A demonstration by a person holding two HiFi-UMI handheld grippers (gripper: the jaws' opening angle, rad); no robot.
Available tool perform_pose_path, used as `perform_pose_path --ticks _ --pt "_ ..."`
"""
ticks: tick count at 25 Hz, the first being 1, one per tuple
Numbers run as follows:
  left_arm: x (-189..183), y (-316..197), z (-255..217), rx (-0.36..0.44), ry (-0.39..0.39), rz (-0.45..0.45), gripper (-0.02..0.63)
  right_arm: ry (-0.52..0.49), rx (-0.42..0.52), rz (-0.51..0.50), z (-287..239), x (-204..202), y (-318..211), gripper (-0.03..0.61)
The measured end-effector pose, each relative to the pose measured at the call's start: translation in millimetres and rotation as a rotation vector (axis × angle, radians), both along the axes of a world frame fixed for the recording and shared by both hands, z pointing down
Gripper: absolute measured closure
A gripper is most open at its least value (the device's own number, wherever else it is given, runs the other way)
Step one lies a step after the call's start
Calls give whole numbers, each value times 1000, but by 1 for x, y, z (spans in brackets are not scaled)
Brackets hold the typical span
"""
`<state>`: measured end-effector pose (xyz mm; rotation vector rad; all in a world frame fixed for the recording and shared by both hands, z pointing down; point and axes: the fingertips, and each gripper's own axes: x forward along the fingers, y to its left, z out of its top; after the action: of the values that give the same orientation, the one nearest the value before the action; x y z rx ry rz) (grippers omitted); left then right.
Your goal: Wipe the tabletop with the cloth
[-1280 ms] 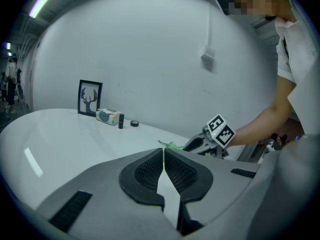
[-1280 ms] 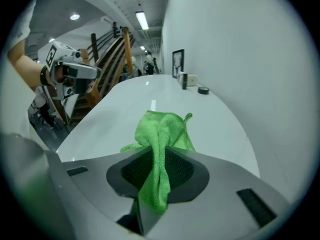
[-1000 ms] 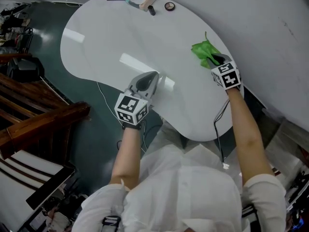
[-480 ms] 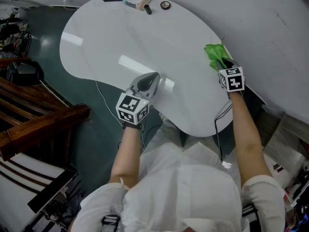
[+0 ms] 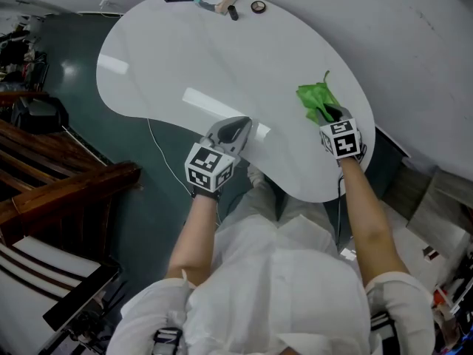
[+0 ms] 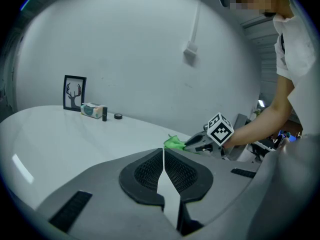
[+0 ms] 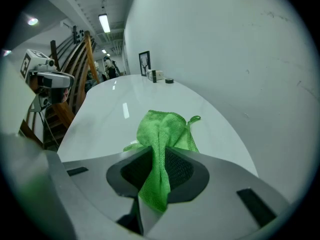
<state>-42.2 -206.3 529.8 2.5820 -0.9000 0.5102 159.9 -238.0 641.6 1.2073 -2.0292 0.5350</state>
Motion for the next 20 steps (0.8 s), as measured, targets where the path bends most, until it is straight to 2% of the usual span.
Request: perform_pose_path --ticks 13,17,20 --pt "-24 36 3 -7 -2 116 594 -61 -35 -136 -1 -106 89 509" --pt "-29 50 8 -15 -10 161 594 -85 -49 -162 1 -133 123 509" --pt "-26 57 11 -20 -15 188 594 -105 -54 -218 1 -147 148 509"
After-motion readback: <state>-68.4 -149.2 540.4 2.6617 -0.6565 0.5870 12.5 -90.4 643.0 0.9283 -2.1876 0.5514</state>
